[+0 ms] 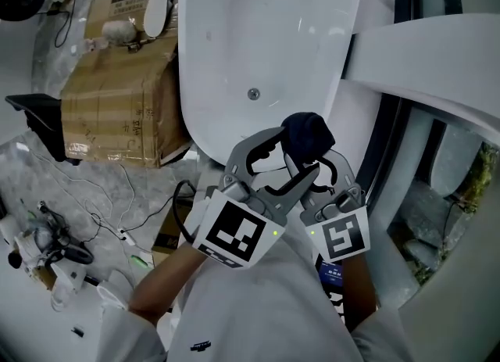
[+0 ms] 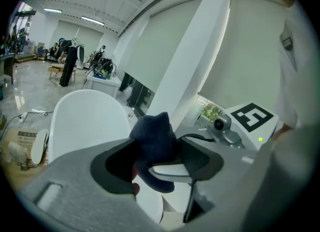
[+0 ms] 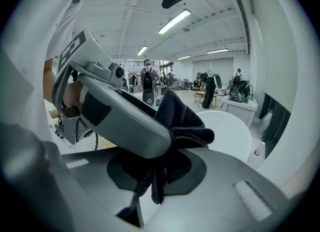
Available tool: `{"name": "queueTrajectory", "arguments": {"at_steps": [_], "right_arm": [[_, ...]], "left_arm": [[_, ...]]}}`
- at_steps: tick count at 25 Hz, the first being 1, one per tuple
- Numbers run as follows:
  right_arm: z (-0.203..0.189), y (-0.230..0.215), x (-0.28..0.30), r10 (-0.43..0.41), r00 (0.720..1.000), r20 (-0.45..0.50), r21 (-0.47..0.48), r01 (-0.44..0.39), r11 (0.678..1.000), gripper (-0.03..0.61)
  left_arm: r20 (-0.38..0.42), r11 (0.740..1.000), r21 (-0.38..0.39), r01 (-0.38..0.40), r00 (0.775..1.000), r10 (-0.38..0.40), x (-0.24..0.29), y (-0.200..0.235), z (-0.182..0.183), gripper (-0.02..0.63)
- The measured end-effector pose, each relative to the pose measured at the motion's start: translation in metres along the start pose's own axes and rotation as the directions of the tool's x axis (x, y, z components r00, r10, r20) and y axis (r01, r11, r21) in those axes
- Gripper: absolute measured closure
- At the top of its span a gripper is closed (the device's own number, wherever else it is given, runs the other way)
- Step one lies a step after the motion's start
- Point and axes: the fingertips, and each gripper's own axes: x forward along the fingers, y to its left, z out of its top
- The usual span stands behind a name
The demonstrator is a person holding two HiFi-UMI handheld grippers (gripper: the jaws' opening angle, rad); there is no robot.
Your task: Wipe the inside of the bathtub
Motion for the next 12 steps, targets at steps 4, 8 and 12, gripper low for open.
{"name": "queueTrajectory", "arguments": {"at_steps": [4,8,12], "right_arm": [[-0.013,-0.001,0.008,-0.01,0.999,-0.038,0.0,0.01,1.0,0.515],[-0.024,-0.003,0.015,-0.02,0.998,-0.063,-0.004,0.02,1.0,0.512],[-0.034,-0.002,0.019,-0.001,0.997,-0.08,-0.002,0.001,1.0,0.494]], "left_arm": [[0.001,1.0,-0.007,-0.019,1.0,0.019,0.008,0.008,-0.009,0.344],[-0.023,1.0,0.004,-0.024,0.999,0.024,0.015,0.007,-0.017,0.399],[-0.039,0.999,0.024,-0.035,0.999,0.036,0.018,0.009,-0.023,0.491]]}}
